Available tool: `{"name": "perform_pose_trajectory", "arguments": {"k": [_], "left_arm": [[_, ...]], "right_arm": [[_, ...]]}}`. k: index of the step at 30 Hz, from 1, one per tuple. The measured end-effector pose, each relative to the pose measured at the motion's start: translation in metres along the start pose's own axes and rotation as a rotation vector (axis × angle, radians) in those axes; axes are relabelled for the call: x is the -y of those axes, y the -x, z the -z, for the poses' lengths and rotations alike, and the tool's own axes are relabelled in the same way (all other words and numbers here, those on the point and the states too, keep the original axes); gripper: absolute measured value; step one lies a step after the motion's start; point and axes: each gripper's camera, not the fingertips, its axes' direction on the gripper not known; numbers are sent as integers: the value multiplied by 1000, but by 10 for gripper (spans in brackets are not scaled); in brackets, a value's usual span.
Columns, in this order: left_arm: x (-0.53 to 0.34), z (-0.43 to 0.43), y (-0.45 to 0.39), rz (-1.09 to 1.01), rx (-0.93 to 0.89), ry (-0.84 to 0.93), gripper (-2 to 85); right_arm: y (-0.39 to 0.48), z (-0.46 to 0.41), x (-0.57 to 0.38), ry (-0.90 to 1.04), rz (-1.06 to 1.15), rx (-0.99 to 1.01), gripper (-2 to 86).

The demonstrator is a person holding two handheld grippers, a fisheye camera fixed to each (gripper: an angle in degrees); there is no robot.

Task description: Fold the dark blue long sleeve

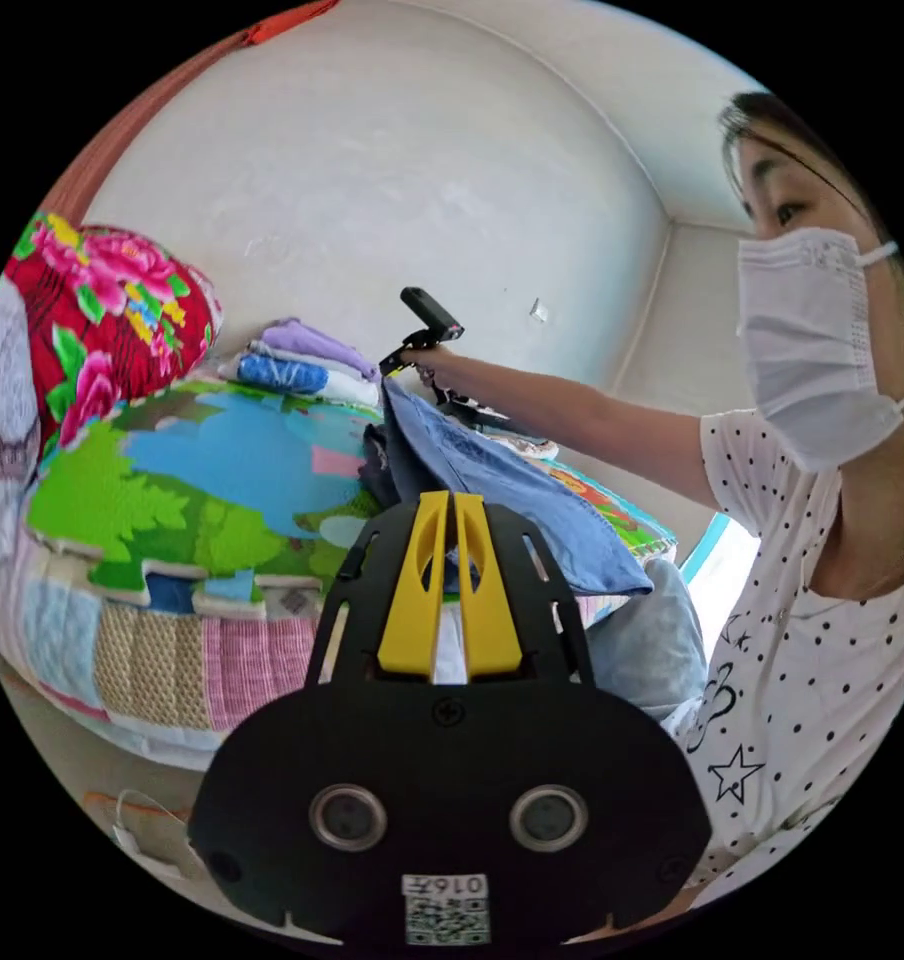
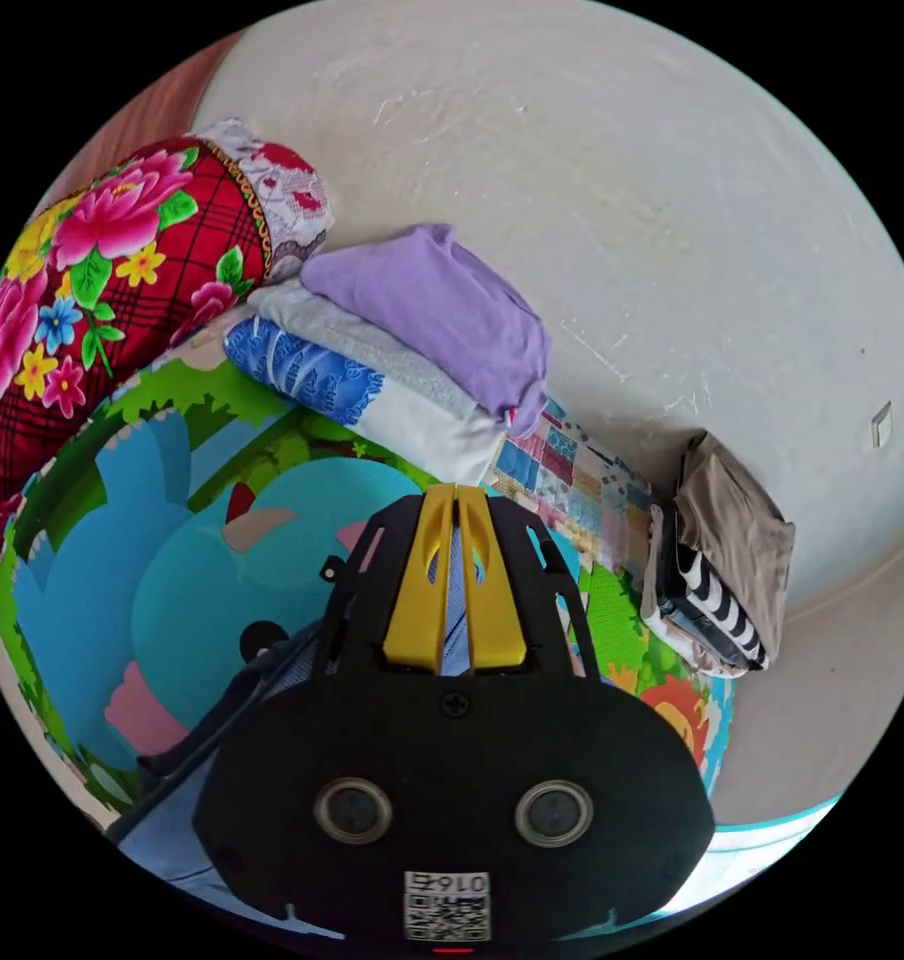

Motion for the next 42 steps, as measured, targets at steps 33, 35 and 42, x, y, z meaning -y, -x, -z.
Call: {"name": "perform_pose_trajectory", "arguments": {"k": [33,35,42], "left_arm": [[9,-49,-22,17,-46,11,-10],[17,-74,-48,-48,-100,53,-10],[41,-170,-139,-226,-267,146,-10]], "right_arm": [[-56,58,-361,-195,339,420,1],[-47,64,-437,-231,312,527,5],[-19,46,-568,-323,60,617,-1]]}}
